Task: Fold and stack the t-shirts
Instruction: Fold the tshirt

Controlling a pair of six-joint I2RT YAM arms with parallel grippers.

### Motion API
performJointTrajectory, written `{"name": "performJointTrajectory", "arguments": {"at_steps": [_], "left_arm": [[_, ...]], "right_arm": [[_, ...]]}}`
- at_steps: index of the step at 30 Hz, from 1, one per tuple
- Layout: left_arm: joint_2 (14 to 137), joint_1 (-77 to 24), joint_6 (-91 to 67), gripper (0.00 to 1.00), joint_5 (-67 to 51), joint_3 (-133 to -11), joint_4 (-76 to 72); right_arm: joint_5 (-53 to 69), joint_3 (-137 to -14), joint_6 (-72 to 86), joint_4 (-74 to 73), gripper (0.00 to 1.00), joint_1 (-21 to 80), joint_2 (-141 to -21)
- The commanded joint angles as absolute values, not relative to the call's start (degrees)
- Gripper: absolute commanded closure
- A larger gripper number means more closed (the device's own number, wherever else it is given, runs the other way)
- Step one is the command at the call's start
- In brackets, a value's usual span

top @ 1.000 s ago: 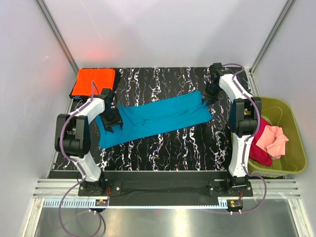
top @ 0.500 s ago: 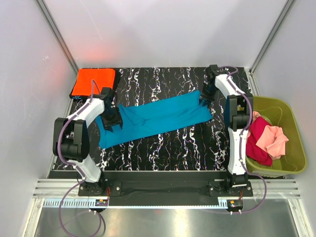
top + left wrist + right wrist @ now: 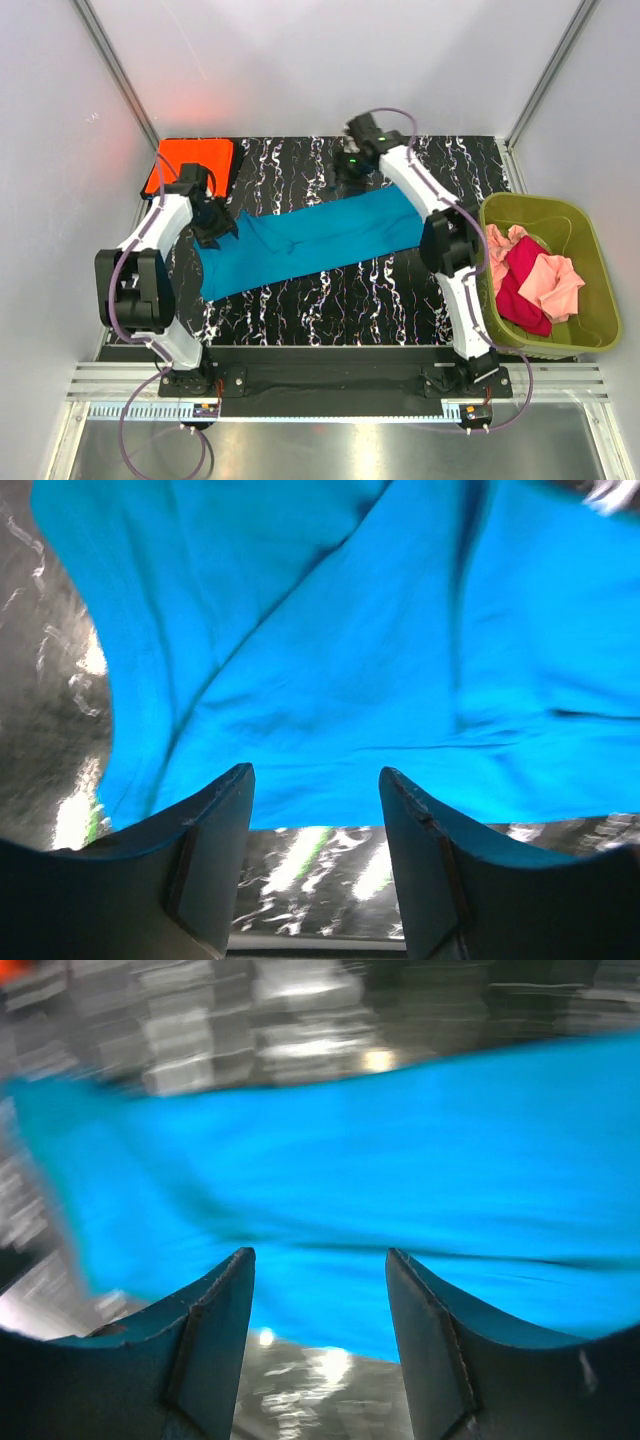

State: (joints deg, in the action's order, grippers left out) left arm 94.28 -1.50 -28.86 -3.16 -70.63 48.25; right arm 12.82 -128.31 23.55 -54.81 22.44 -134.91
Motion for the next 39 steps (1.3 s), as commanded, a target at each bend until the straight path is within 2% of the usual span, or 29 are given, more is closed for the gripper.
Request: {"name": "performJointTrajectory", "arguments": {"at_steps": [1,7,13,17,23,39], "left_arm": [[92.72,2.01,-31.29,0.41,-13.95,-72.33,42.11],[101.59,2.72,-31.89,0.37,-20.21,-81.11,37.79],[107.92,2.46,-44.87,0.41,-18.55,-86.13,36.83],[111.88,2.29,-52.28,0.42,-15.39,-89.03,42.69],[116.10,1.32,-57.57,0.43,-12.48,-94.12,45.96],[124.71,0.35,-61.52,0.50,-5.89,-103.09,54.75]], "right_arm": [[23.97,-133.50,29.78,-52.13,0.37,28.20,-135.70],[30.06,-130.35,37.35,-46.58,0.39,31.99,-136.76],[24.62,-118.93,33.23,-46.58,0.39,32.61,-128.33],[19.96,-112.96,29.97,-47.99,0.39,32.61,-123.85],[21.00,-105.40,30.58,-45.01,0.39,32.52,-120.50],[20.83,-105.82,29.88,-45.35,0.41,32.43,-121.20]]}}
